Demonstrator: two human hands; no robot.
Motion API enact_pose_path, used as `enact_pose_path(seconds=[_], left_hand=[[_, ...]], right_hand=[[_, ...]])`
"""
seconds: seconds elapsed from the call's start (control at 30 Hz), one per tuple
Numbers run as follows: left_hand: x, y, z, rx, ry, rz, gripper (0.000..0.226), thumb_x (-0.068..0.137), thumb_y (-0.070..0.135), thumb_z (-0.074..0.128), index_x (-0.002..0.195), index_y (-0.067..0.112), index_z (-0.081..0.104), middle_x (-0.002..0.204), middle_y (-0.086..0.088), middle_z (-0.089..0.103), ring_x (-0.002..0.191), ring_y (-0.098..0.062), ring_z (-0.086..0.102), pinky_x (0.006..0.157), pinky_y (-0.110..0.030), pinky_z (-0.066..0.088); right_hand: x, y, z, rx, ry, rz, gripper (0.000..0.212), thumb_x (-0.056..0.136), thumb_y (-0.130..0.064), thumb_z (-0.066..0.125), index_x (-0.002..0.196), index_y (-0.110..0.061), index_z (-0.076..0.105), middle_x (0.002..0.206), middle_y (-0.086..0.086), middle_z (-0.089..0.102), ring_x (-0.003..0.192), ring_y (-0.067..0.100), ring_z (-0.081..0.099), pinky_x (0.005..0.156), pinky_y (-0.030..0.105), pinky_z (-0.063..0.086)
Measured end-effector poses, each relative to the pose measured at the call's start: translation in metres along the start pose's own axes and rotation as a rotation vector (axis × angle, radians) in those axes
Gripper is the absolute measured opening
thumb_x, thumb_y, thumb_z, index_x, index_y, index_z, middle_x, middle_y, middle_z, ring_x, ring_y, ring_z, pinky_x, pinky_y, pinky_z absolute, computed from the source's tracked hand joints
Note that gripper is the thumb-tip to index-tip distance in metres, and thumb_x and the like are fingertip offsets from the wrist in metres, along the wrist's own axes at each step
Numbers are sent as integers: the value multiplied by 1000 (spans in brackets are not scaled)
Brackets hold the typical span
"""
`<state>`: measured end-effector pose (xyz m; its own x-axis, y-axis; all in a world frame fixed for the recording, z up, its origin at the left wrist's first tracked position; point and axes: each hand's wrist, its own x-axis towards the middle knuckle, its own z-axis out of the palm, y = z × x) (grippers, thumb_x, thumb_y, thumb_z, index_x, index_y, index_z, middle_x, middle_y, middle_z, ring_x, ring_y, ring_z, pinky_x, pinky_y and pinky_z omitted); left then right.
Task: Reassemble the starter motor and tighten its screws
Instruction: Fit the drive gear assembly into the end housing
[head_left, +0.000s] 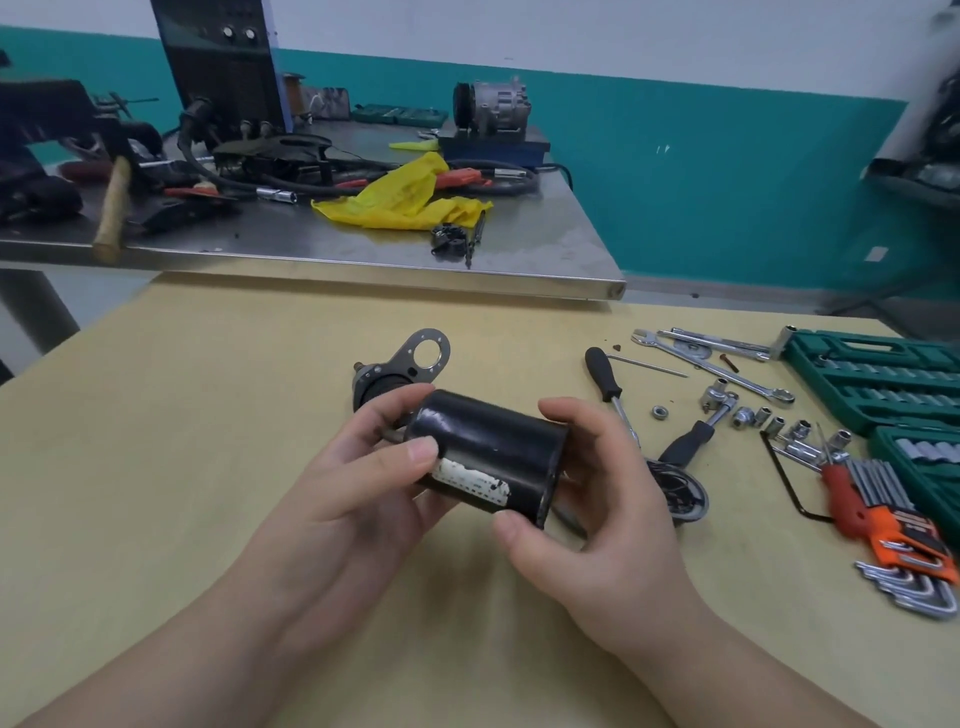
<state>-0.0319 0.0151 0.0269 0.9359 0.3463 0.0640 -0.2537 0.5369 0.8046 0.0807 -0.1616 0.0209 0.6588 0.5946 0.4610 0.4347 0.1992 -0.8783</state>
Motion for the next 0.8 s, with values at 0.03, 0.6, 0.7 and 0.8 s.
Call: enact_pose_path(seconds=[0.03,0.6,0.7,0.8], left_hand=[[-1,0,-4,6,-24,-11,89,70,21,98,147,6,56,141,-30,60,127,-44,59,108,-49,56],[-11,-13,-7,1136,-280,387,91,76,-8,71,159,22,47,159,5,54,151,-20,48,120,-31,41],[-10,-22,1,1146,-211,442,87,79,9,82,156,27,49,155,13,57,146,-12,53,114,-21,43],[-10,-26,3,1152,-149,468,81,76,18,88,148,35,57,144,17,65,135,-8,62,106,-18,49]], right_hand=[[0,-1,0,10,7,-2,70,70,-33,88,132,-44,57,120,-12,70,113,25,72,92,27,59],[-4,-20,-1,-301,37,-146,57,67,-49,89,117,-35,68,108,-16,72,104,16,73,78,27,60],[-4,-23,2,-367,26,-209,62,66,-48,90,120,-26,70,110,-16,72,106,14,73,82,31,60],[-4,-22,4,-420,-9,-251,63,67,-51,90,121,-25,70,111,-18,70,104,11,71,81,32,59]])
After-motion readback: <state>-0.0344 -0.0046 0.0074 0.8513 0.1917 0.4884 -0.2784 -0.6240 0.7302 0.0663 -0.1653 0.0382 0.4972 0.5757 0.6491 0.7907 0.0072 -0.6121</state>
